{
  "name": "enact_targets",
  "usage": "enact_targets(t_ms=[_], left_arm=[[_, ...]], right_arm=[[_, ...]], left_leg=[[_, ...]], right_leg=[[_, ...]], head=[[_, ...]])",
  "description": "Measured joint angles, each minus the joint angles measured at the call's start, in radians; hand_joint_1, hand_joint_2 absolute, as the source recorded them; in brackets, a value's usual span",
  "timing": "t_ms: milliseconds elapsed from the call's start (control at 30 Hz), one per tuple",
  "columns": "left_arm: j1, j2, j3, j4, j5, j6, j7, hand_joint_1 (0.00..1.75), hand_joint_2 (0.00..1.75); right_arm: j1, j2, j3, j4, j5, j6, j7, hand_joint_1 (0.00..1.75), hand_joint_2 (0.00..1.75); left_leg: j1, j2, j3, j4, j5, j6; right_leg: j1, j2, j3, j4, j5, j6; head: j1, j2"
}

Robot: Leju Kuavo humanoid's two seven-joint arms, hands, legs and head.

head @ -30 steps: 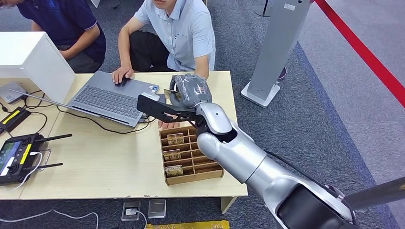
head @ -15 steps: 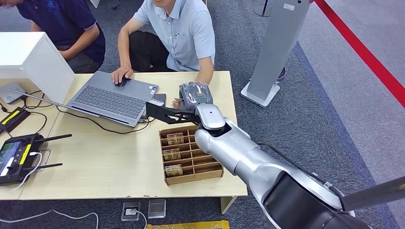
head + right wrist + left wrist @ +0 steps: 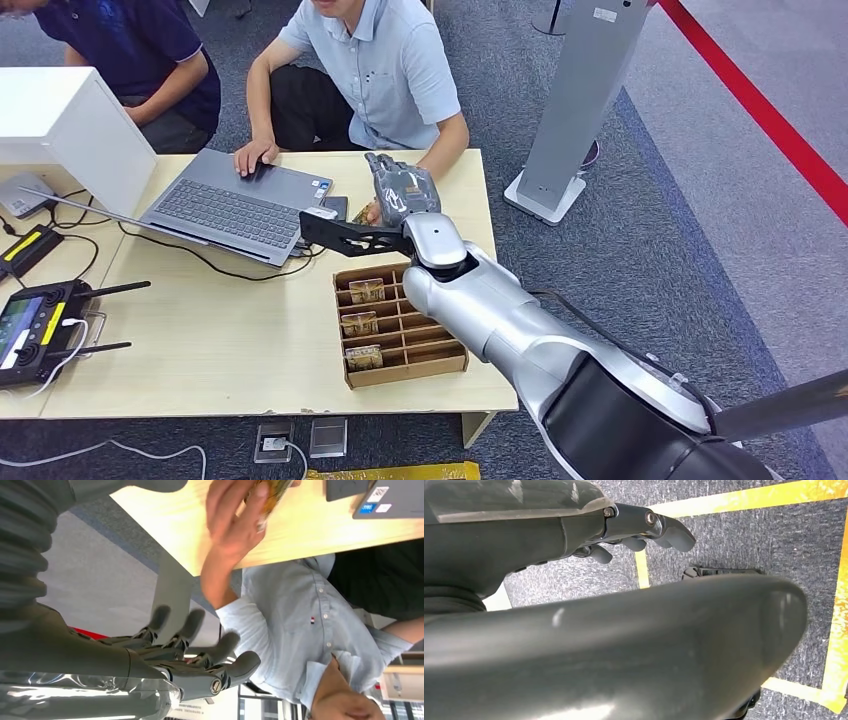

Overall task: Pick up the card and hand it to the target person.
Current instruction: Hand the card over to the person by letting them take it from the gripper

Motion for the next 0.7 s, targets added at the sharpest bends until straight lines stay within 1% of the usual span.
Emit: enact_targets(t_ms=[233,367,467,533,600,700], left_arm=[[0.000,0.000,-0.001,0.000,0.019,0.008,0.002,0.00,0.00],[0.001,0.003,-0.002,0.000,0.029,0.014,0.007,0.00,0.00],[0.003,0.005,-0.002,0.000,0.037,0.019,0.008,0.00,0.00],[0.005,0.006,-0.002,0.000,0.043,0.021,0.008,0.00,0.00],[0.007,0.006,-0.002,0.000,0.048,0.024,0.006,0.00,0.00],[0.011,0.006,-0.002,0.000,0.050,0.027,0.004,0.00,0.00]], right_arm=[[-0.043,-0.002,-0.001,-0.004,-0.081,-0.055,-0.050,0.00,1.75],[-0.051,-0.021,-0.015,-0.055,-0.162,-0.089,-0.075,0.00,1.75],[-0.040,-0.056,-0.035,-0.145,-0.240,-0.099,-0.077,0.00,1.75],[-0.014,-0.090,-0.054,-0.228,-0.298,-0.111,-0.078,0.00,1.75],[0.032,-0.130,-0.076,-0.326,-0.347,-0.128,-0.080,0.00,1.75],[0.133,-0.199,-0.115,-0.495,-0.418,-0.144,-0.098,0.00,1.75]], left_leg=[[0.000,0.000,0.000,0.000,0.000,0.000],[0.000,0.000,0.001,0.000,0.000,0.000],[0.000,0.000,0.001,0.000,0.000,0.000],[0.000,0.000,0.001,0.000,0.000,0.000],[0.000,0.000,0.001,0.001,0.000,0.000],[0.000,0.000,0.002,0.001,0.000,0.000]], right_leg=[[0.000,0.000,0.000,0.000,0.000,0.000],[0.000,0.000,0.000,0.000,0.000,0.000],[0.000,0.000,0.000,0.000,0.000,0.000],[0.000,0.000,0.000,0.000,0.000,0.000],[0.000,0.000,0.001,-0.001,0.000,0.000],[0.000,0.000,0.001,-0.001,0.000,0.000]], head=[[0.000,0.000],[0.000,0.000],[0.000,0.000],[0.000,0.000],[0.000,0.000],[0.001,0.000]])
